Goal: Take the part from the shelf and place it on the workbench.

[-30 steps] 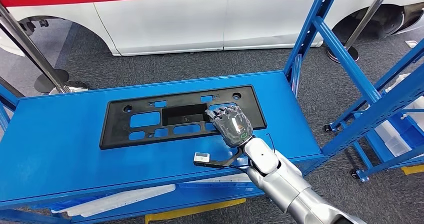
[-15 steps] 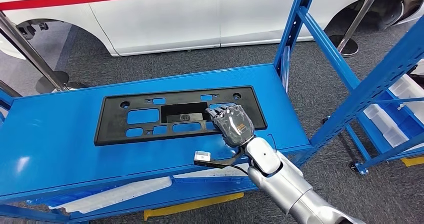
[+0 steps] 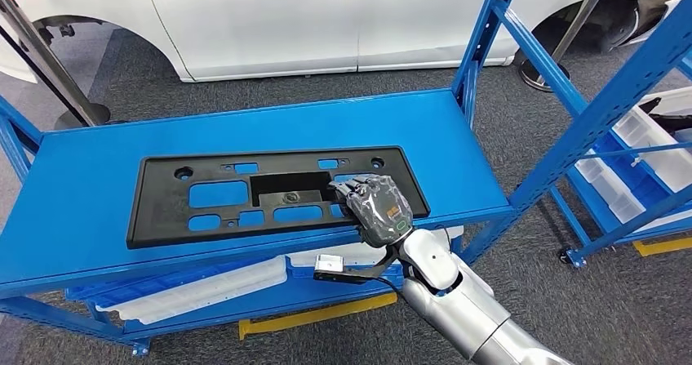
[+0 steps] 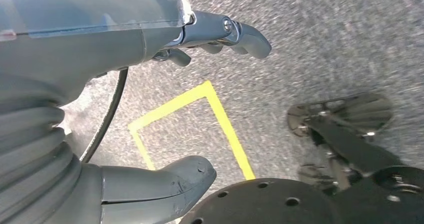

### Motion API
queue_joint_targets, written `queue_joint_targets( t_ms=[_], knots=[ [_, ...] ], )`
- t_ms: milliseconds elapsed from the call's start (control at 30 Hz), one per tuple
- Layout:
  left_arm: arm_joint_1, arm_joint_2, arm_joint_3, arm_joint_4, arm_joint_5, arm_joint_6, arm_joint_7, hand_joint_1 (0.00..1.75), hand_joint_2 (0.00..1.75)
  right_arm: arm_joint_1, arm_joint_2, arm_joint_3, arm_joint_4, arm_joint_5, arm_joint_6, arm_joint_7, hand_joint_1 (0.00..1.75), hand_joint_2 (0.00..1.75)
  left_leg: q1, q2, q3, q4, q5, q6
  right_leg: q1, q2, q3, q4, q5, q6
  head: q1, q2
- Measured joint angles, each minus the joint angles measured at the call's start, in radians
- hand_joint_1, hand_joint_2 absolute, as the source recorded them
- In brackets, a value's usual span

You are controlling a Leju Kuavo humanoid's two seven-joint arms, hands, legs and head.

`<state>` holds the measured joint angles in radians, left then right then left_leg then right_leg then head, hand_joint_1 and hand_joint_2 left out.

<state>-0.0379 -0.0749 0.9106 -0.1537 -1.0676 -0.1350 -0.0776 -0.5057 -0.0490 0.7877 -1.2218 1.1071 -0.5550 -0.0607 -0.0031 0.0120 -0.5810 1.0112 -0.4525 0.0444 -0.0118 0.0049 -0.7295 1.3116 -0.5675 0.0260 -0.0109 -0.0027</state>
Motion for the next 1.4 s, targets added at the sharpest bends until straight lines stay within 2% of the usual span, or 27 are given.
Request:
queue_joint_targets(
  t_ms=[33, 100, 167, 233, 300, 333, 433, 467, 500, 533, 600, 633, 667, 733, 800, 833, 900, 933, 967, 1000, 1067, 1133, 1200, 1233, 1300, 1333, 1400],
  knots=[
    [0.0, 0.0, 0.0, 0.0, 0.0, 0.0, 0.0, 0.0, 1.75, 0.003, -0.001, 0.0, -0.003, -0.001, 0.001, -0.001, 1.75, 1.75, -0.003, 0.0, -0.015, 0.002, 0.009, 0.0, 0.002, 0.0, 0.023, -0.007, 0.023, -0.004, 0.0, 0.0],
    [0.0, 0.0, 0.0, 0.0, -0.001, 0.0, 0.0, 0.0, 1.75, 0.006, -0.003, 0.0, -0.011, -0.006, 0.004, -0.004, 1.75, 1.75, -0.007, 0.0, -0.039, 0.007, 0.026, -0.002, 0.012, -0.001, 0.115, -0.113, 0.059, -0.021, 0.0, 0.0],
    [0.0, -0.002, 0.0, 0.0, -0.001, 0.0, 0.0, 0.0, 1.75, 0.006, -0.004, 0.0, -0.026, -0.015, 0.009, -0.008, 1.75, 1.75, -0.008, 0.001, -0.052, 0.009, 0.042, -0.009, 0.022, -0.005, 0.206, -0.247, 0.048, -0.037, 0.0, 0.0],
    [0.001, -0.002, 0.001, 0.0, 0.003, 0.0, 0.0, 0.0, 1.75, 0.006, -0.004, 0.001, -0.041, -0.029, 0.015, -0.013, 1.75, 1.75, -0.006, 0.002, -0.055, 0.004, 0.06, -0.019, 0.027, -0.007, 0.234, -0.304, 0.041, -0.045, 0.0, 0.0],
    [0.001, 0.0, 0.004, 0.0, 0.012, -0.001, -0.001, 0.0, 1.75, 0.007, -0.003, 0.002, -0.052, -0.044, 0.021, -0.021, 1.75, 1.75, -0.006, 0.0, -0.064, 0.005, 0.059, -0.029, 0.022, -0.009, 0.225, -0.318, 0.065, -0.056, 0.0, 0.0],
    [0.002, 0.001, 0.006, 0.0, 0.016, -0.002, -0.002, 0.0, 1.75, 0.008, -0.003, 0.004, -0.058, -0.051, 0.024, -0.025, 1.75, 1.75, -0.006, -0.003, -0.074, 0.024, 0.032, -0.035, 0.018, -0.011, 0.217, -0.326, 0.08, -0.062, 0.0, 0.0],
    [0.004, 0.004, 0.01, 0.0, 0.022, -0.005, -0.006, 0.0, 1.75, 0.009, 0.001, 0.01, -0.075, -0.066, 0.029, -0.034, 1.75, 1.75, 0.005, -0.008, -0.116, 0.18, -0.107, -0.052, 0.014, -0.013, 0.174, -0.331, 0.121, -0.073, 0.0, 0.0],
    [0.004, 0.005, 0.012, 0.0, 0.023, -0.006, -0.007, 0.0, 1.75, 0.01, 0.002, 0.012, -0.08, -0.069, 0.031, -0.035, 1.75, 1.75, 0.01, -0.008, -0.124, 0.236, -0.128, -0.057, 0.013, -0.013, 0.158, -0.328, 0.131, -0.071, 0.0, 0.0],
    [0.004, 0.007, 0.014, 0.0, 0.024, -0.007, -0.008, 0.0, 1.75, 0.011, 0.002, 0.013, -0.084, -0.071, 0.032, -0.036, 1.75, 1.75, 0.014, -0.008, -0.121, 0.271, -0.121, -0.063, 0.012, -0.014, 0.14, -0.323, 0.141, -0.068, 0.0, 0.0],
    [0.003, 0.008, 0.016, 0.0, 0.024, -0.007, -0.008, 0.0, 1.75, 0.012, 0.003, 0.015, -0.087, -0.072, 0.033, -0.037, 1.75, 1.75, 0.019, -0.008, -0.105, 0.277, -0.096, -0.069, 0.009, -0.015, 0.122, -0.316, 0.151, -0.063, 0.0, 0.0],
    [0.003, 0.012, 0.019, -0.001, 0.025, -0.007, -0.009, 0.0, 1.75, 0.014, 0.003, 0.017, -0.093, -0.074, 0.034, -0.038, 1.75, 1.75, 0.029, -0.009, -0.027, 0.194, -0.043, -0.082, 0.002, -0.015, 0.082, -0.296, 0.167, -0.052, 0.0, 0.0],
    [0.002, 0.013, 0.02, -0.001, 0.025, -0.007, -0.009, 0.0, 1.75, 0.014, 0.003, 0.018, -0.096, -0.074, 0.034, -0.038, 1.75, 1.75, 0.031, -0.012, 0.025, 0.122, -0.048, -0.087, 0.001, -0.014, 0.064, -0.284, 0.173, -0.045, -0.001, 0.0],
    [0.001, 0.014, 0.021, -0.001, 0.025, -0.007, -0.01, 0.0, 1.75, 0.015, 0.003, 0.019, -0.1, -0.076, 0.034, -0.038, 1.75, 1.75, 0.03, -0.017, 0.064, 0.064, -0.061, -0.084, 0.0, -0.013, 0.052, -0.275, 0.18, -0.037, 0.0, 0.0],
    [0.0, 0.015, 0.022, -0.001, 0.025, -0.007, -0.012, 0.0, 1.75, 0.015, 0.004, 0.02, -0.108, -0.08, 0.034, -0.041, 1.75, 1.75, 0.024, -0.025, 0.095, 0.006, -0.091, -0.069, 0.002, -0.01, 0.042, -0.266, 0.195, -0.024, 0.001, 0.0],
    [0.0, 0.017, 0.024, -0.001, 0.026, -0.008, -0.015, 0.0, 1.75, 0.015, 0.005, 0.022, -0.114, -0.085, 0.035, -0.044, 1.75, 1.75, 0.022, -0.022, 0.082, 0.005, -0.078, -0.045, -0.001, -0.007, 0.039, -0.267, 0.205, -0.012, 0.002, 0.0],
    [-0.001, 0.017, 0.024, -0.001, 0.026, -0.009, -0.016, 0.0, 1.75, 0.015, 0.005, 0.023, -0.116, -0.086, 0.035, -0.044, 1.75, 1.75, 0.021, -0.019, 0.073, 0.005, -0.067, -0.034, -0.004, -0.005, 0.033, -0.257, 0.186, -0.007, 0.003, 0.0],
    [-0.003, 0.019, 0.025, -0.002, 0.027, -0.01, -0.017, 0.0, 1.75, 0.015, 0.005, 0.025, -0.119, -0.088, 0.036, -0.044, 1.75, 1.75, 0.02, -0.011, 0.048, 0.002, -0.04, -0.014, -0.007, -0.005, 0.011, -0.186, 0.091, -0.002, 0.003, 0.0],
    [-0.003, 0.02, 0.025, -0.002, 0.027, -0.01, -0.017, 0.0, 1.75, 0.015, 0.005, 0.025, -0.119, -0.088, 0.036, -0.044, 1.75, 1.75, 0.018, -0.009, 0.031, 0.003, -0.026, -0.009, -0.007, -0.005, -0.002, -0.124, 0.034, 0.0, 0.003, 0.0],
    [-0.003, 0.021, 0.025, -0.002, 0.027, -0.01, -0.017, 0.0, 1.75, 0.015, 0.005, 0.026, -0.12, -0.088, 0.036, -0.044, 1.75, 1.75, 0.015, -0.008, 0.014, 0.004, -0.013, -0.007, -0.007, -0.005, -0.012, -0.06, -0.004, 0.001, 0.002, 0.0],
    [-0.003, 0.022, 0.025, -0.003, 0.027, -0.01, -0.017, 0.0, 1.75, 0.016, 0.005, 0.026, -0.12, -0.089, 0.036, -0.044, 1.75, 1.75, 0.011, -0.006, -0.005, 0.005, 0.0, -0.006, -0.006, -0.005, -0.013, -0.009, -0.017, 0.0, 0.002, 0.0],
    [-0.002, 0.023, 0.025, -0.003, 0.027, -0.01, -0.017, 0.0, 1.75, 0.016, 0.005, 0.027, -0.12, -0.089, 0.036, -0.044, 1.75, 1.75, 0.004, -0.004, -0.04, 0.007, 0.025, -0.005, -0.001, -0.005, 0.025, 0.008, 0.022, -0.009, 0.002, 0.0],
    [-0.003, 0.022, 0.025, -0.003, 0.027, -0.01, -0.017, 0.0, 1.75, 0.016, 0.005, 0.027, -0.122, -0.089, 0.037, -0.044, 1.75, 1.75, -0.001, -0.004, -0.065, 0.008, 0.047, -0.008, 0.012, -0.005, 0.129, -0.103, 0.056, -0.03, 0.002, 0.0],
    [-0.002, 0.021, 0.025, -0.003, 0.027, -0.01, -0.018, 0.0, 1.75, 0.013, 0.005, 0.027, -0.127, -0.089, 0.037, -0.044, 1.75, 1.75, -0.001, -0.003, -0.076, 0.007, 0.067, -0.015, 0.025, -0.007, 0.239, -0.253, 0.03, -0.047, 0.002, 0.0],
    [-0.002, 0.02, 0.025, -0.003, 0.027, -0.011, -0.018, 0.0, 1.75, 0.011, 0.006, 0.027, -0.13, -0.09, 0.037, -0.044, 1.75, 1.75, 0.0, -0.002, -0.077, 0.005, 0.077, -0.02, 0.031, -0.008, 0.268, -0.299, 0.016, -0.053, 0.002, 0.0],
    [-0.002, 0.02, 0.025, -0.003, 0.027, -0.012, -0.019, 0.0, 1.75, 0.009, 0.006, 0.027, -0.133, -0.091, 0.037, -0.044, 1.75, 1.75, 0.003, -0.001, -0.08, -0.003, 0.096, -0.029, 0.032, -0.008, 0.27, -0.327, 0.028, -0.059, 0.002, 0.0],
    [-0.002, 0.021, 0.025, -0.003, 0.027, -0.012, -0.019, 0.0, 1.75, 0.009, 0.006, 0.028, -0.134, -0.092, 0.038, -0.044, 1.75, 1.75, 0.003, -0.003, -0.086, 0.002, 0.087, -0.033, 0.029, -0.011, 0.262, -0.333, 0.042, -0.065, 0.003, 0.0],
    [-0.001, 0.023, 0.026, -0.003, 0.026, -0.014, -0.019, 0.0, 1.75, 0.011, 0.006, 0.028, -0.135, -0.094, 0.039, -0.043, 1.75, 1.75, 0.004, -0.007, -0.111, 0.063, 0.008, -0.041, 0.022, -0.014, 0.235, -0.343, 0.074, -0.077, 0.002, 0.0]
  ],
)
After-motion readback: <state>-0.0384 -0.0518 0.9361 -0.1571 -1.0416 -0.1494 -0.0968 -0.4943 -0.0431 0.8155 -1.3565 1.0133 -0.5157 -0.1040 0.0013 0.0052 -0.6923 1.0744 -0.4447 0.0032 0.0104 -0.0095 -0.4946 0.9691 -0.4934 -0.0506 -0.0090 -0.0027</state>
